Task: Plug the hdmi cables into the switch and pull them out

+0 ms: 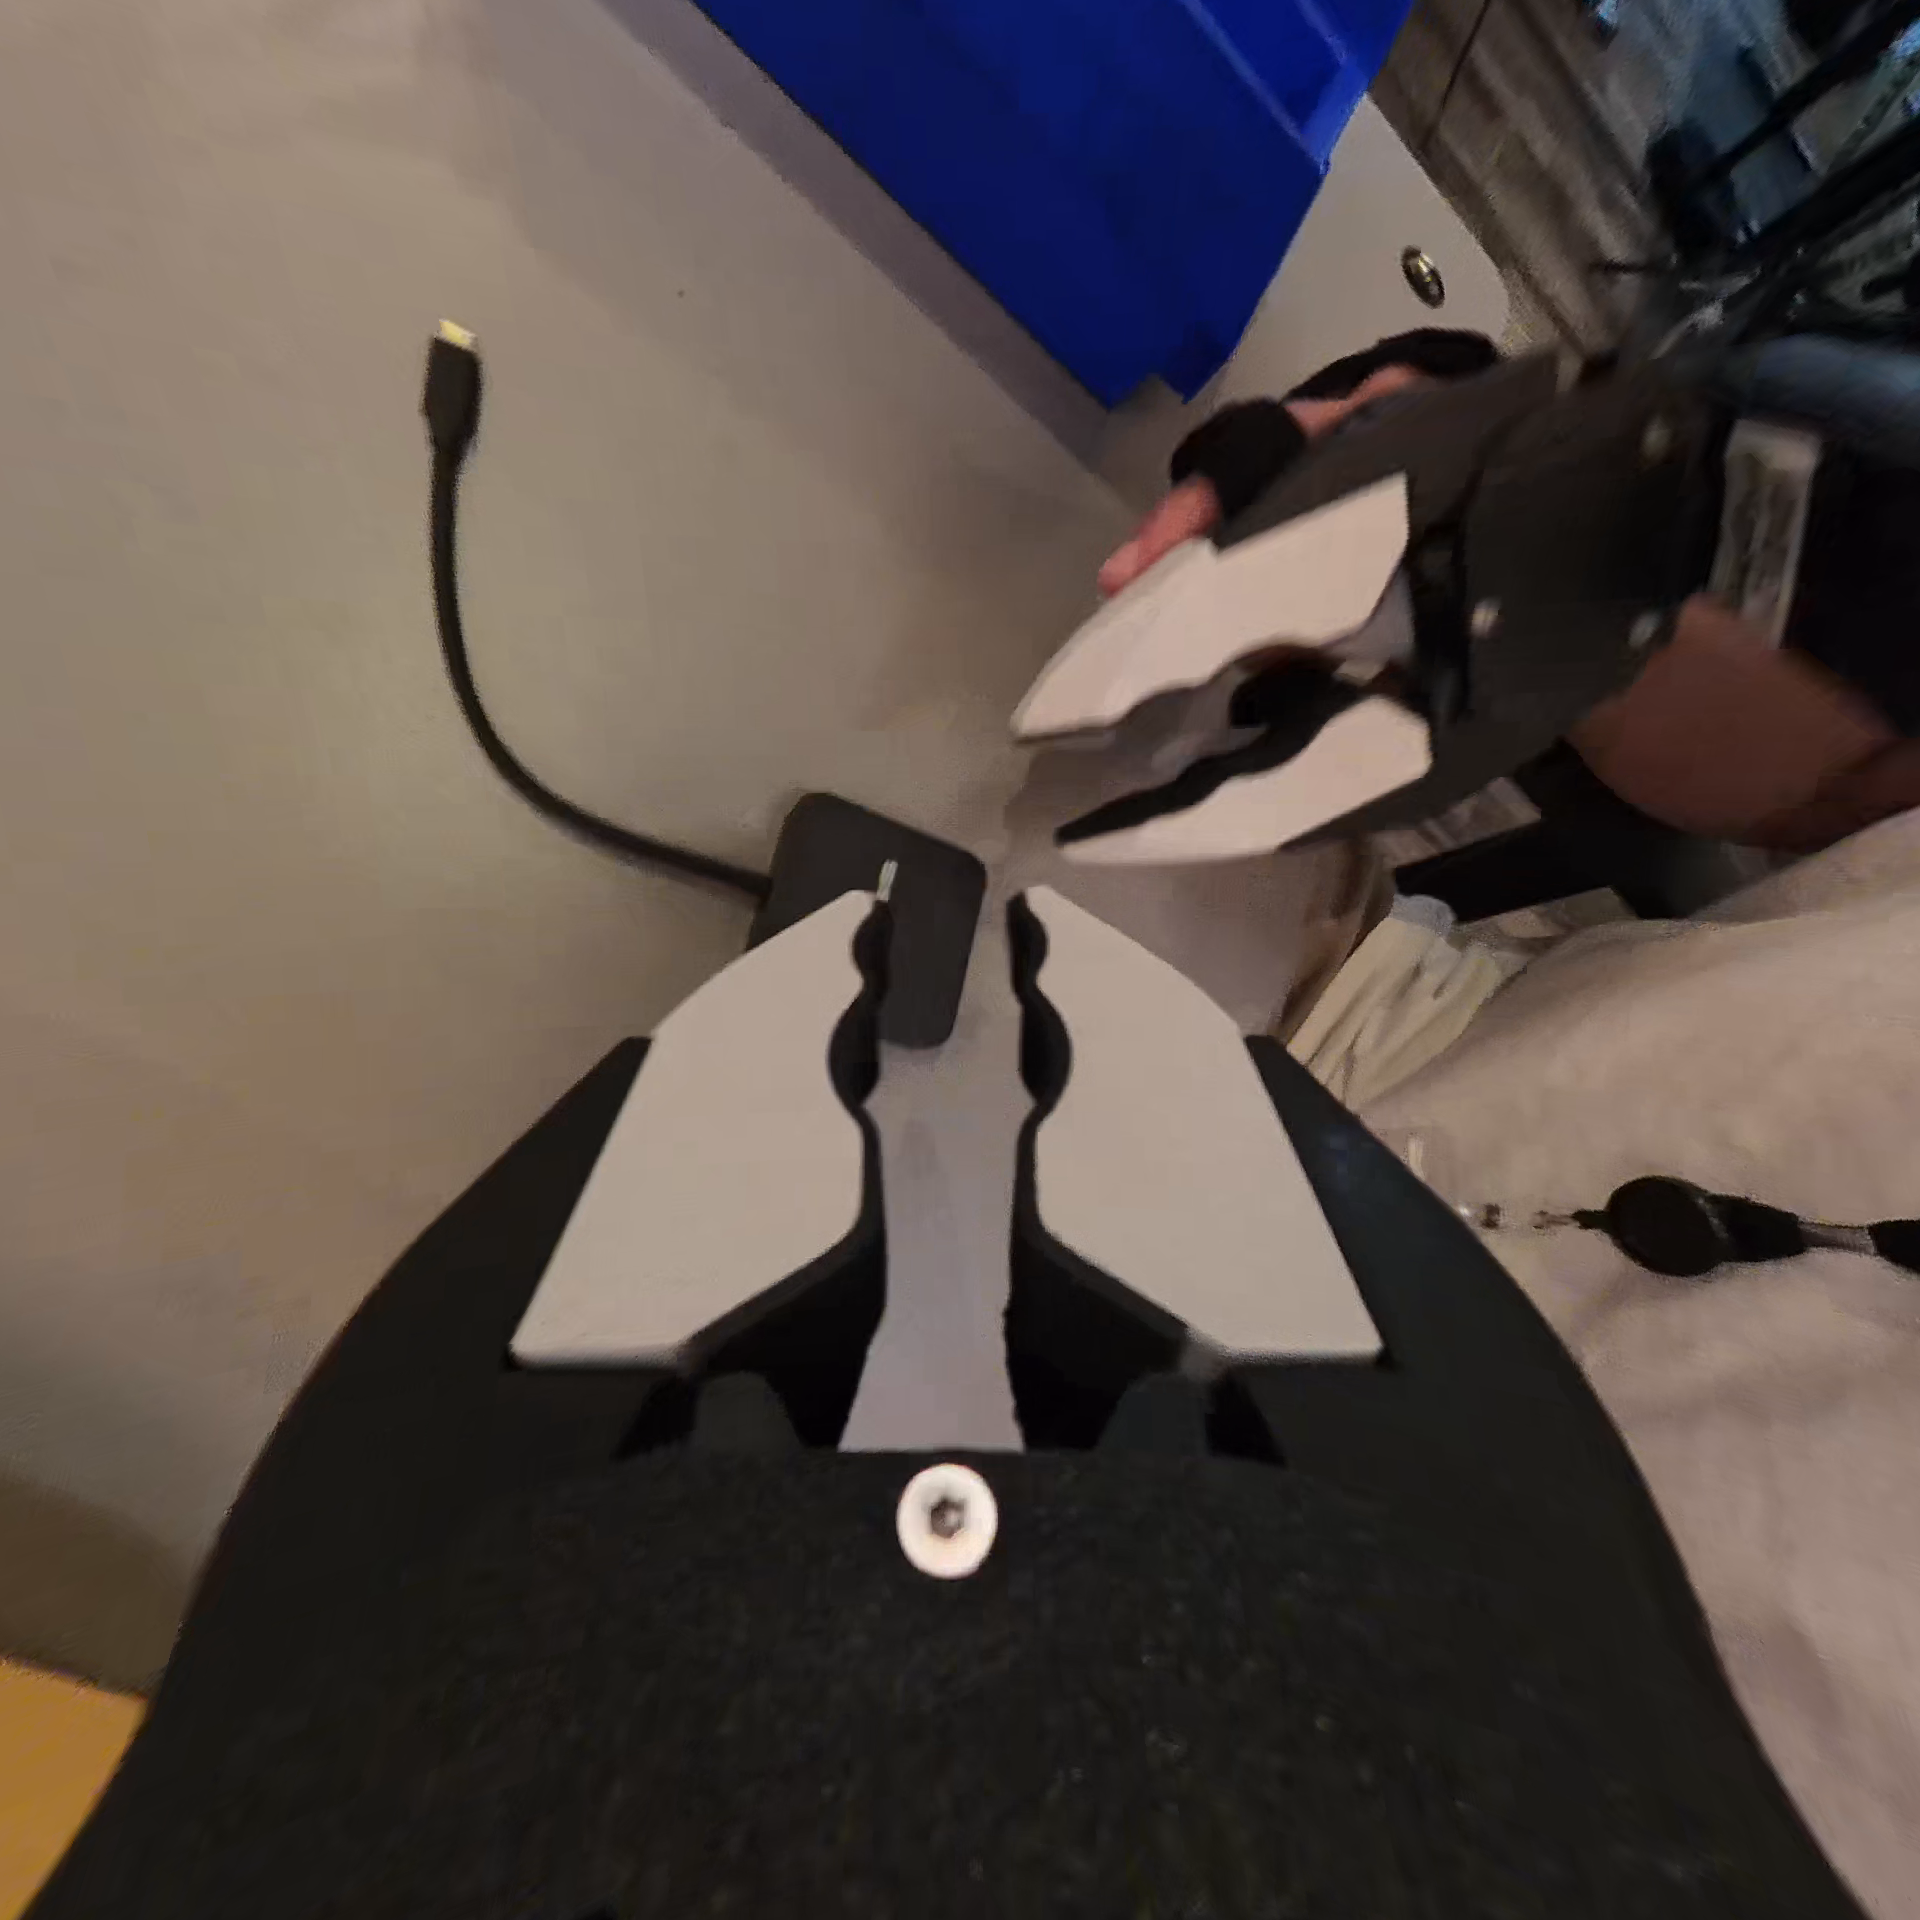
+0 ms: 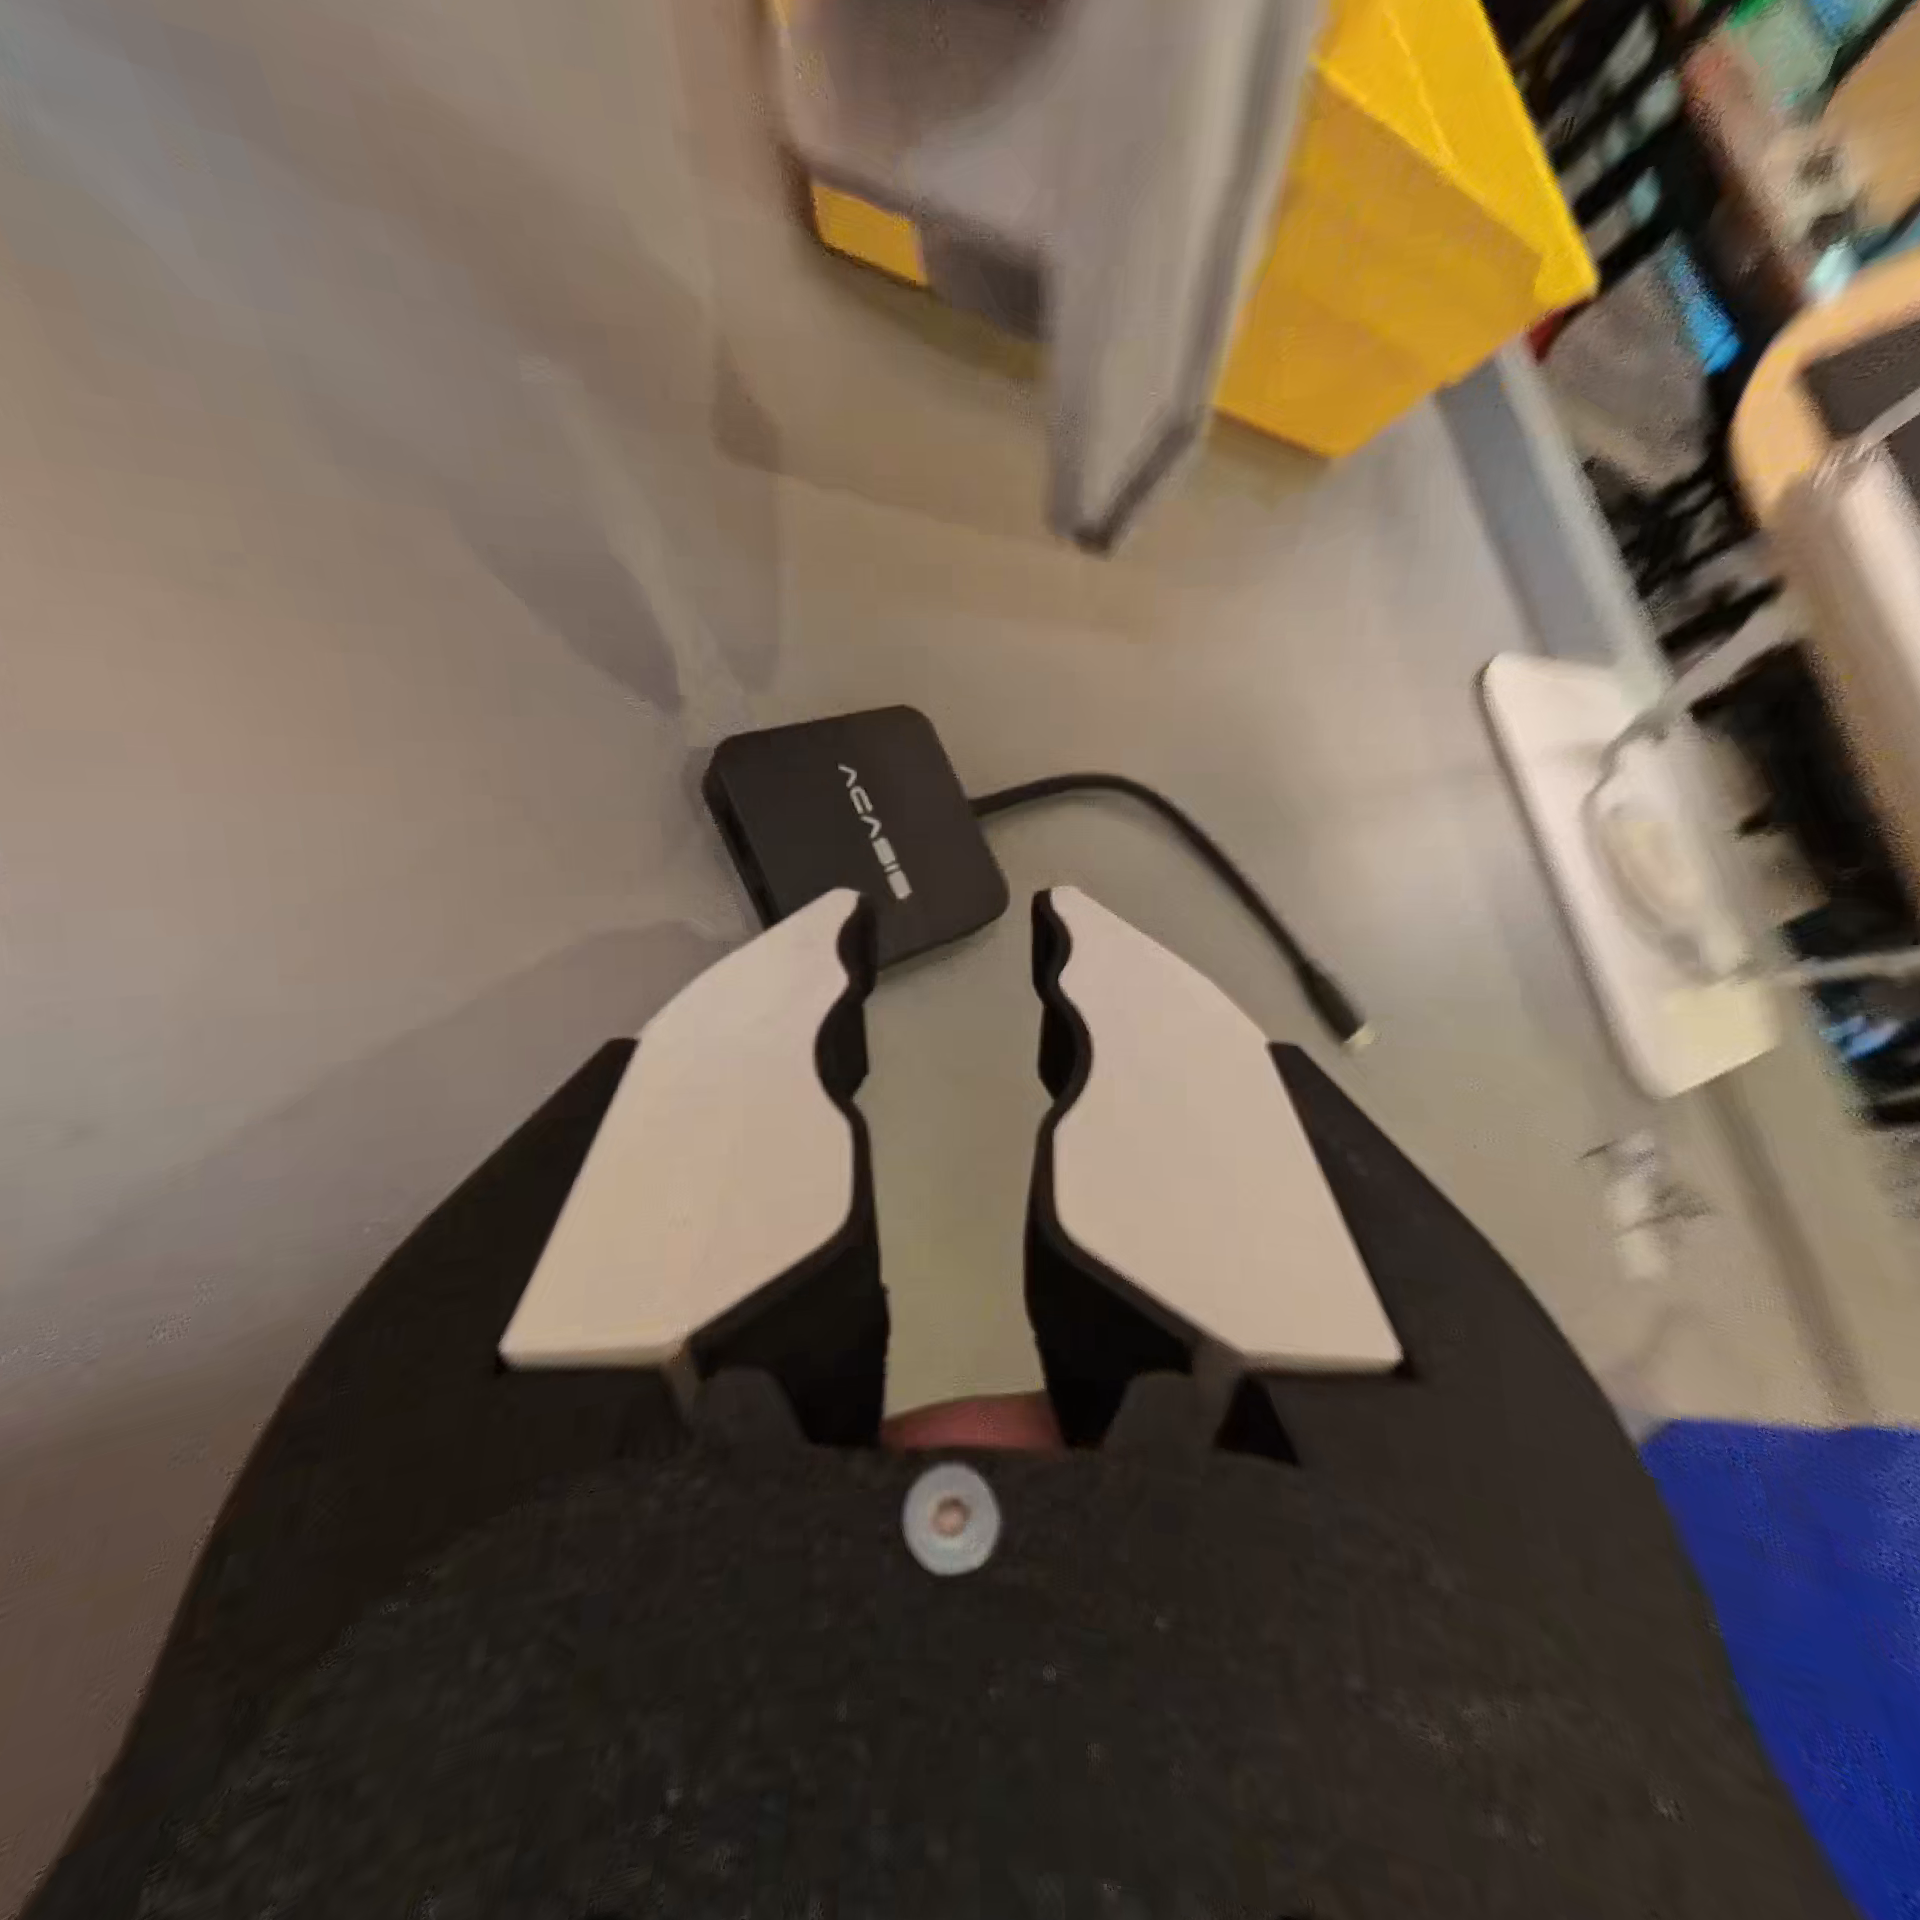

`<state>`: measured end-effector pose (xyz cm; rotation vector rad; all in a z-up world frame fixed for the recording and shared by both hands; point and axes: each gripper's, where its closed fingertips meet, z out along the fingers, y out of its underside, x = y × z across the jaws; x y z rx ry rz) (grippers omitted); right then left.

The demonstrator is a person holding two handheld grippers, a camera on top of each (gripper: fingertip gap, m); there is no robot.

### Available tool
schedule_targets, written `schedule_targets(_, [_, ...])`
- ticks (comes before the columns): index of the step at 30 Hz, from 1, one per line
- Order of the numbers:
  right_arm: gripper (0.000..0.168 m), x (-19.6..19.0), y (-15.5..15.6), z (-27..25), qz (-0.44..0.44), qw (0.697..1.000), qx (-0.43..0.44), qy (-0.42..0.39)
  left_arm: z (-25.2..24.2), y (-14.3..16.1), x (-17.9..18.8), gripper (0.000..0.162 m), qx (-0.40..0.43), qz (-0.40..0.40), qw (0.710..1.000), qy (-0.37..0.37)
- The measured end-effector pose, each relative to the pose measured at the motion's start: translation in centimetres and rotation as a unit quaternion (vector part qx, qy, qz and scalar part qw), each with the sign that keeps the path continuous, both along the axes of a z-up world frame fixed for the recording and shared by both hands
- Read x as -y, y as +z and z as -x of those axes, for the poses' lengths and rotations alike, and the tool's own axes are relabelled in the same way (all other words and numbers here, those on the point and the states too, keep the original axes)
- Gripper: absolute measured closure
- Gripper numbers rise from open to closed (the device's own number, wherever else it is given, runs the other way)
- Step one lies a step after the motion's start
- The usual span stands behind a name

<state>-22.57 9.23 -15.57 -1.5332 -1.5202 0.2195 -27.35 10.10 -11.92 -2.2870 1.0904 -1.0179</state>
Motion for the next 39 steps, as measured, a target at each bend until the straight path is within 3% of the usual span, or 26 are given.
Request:
schedule_targets(1, [0.139, 0.2, 0.1, -0.5, 0.046, 0.998, -0.033, -0.022, 0.8, -0.3, 0.4, 0.131, -0.002, -0.016, 1.000, 0.001])
schedule_targets(4, [0.125, 1.3, 0.2, -1.4, 0.194, 0.966, -0.154, -0.069, 2.2, -2.7, 1.2, 0.107, -0.057, -0.054, 0.997, 0.003])
schedule_targets(6, [0.124, 1.6, -0.1, -2.0, 0.238, 0.949, -0.187, -0.085, 1.2, -4.4, 1.9, 0.096, -0.090, -0.078, 0.993, -0.014])
schedule_targets(10, [0.122, 0.8, -0.4, -3.6, 0.207, 0.957, -0.173, -0.105, -1.5, -6.7, 1.7, 0.090, -0.142, -0.144, 0.977, -0.063])
schedule_targets(15, [0.124, 1.1, -0.6, -4.2, 0.223, 0.952, -0.187, -0.093, -1.3, -9.3, 0.1, 0.080, -0.220, -0.148, 0.960, -0.089])
schedule_targets(18, [0.124, 1.1, -0.7, -4.3, 0.242, 0.946, -0.198, -0.091, -1.5, -9.7, 0.2, 0.067, -0.220, -0.144, 0.959, -0.101])
schedule_targets(20, [0.125, 0.9, -0.5, -4.5, 0.248, 0.940, -0.213, -0.095, -1.5, -9.6, 0.3, 0.071, -0.208, -0.152, 0.960, -0.112])
schedule_targets(21, [0.125, 0.7, -0.3, -4.5, 0.252, 0.936, -0.224, -0.099, -1.7, -9.4, 0.4, 0.095, -0.192, -0.158, 0.961, -0.120])
schedule_targets(26, [0.125, -0.2, 0.6, -4.5, 0.282, 0.908, -0.276, -0.141, -2.1, -9.3, 0.9, 0.095, -0.180, -0.184, 0.960, -0.107])
schedule_targets(31, [0.122, -0.4, 1.1, -3.6, 0.325, 0.872, -0.327, -0.164, -2.2, -7.8, 0.3, 0.096, -0.156, -0.278, 0.947, -0.050])
schedule_targets(34, [0.117, -0.8, 1.2, -3.0, 0.359, 0.837, -0.366, -0.191, -2.2, -5.1, -0.3, 0.096, -0.110, -0.307, 0.945, 0.011])
schedule_targets(39, [0.114, -0.7, 3.7, -0.5, 0.436, 0.743, -0.476, -0.179, -3.0, 0.0, -0.3, 0.096, -0.034, -0.376, 0.923, 0.074])
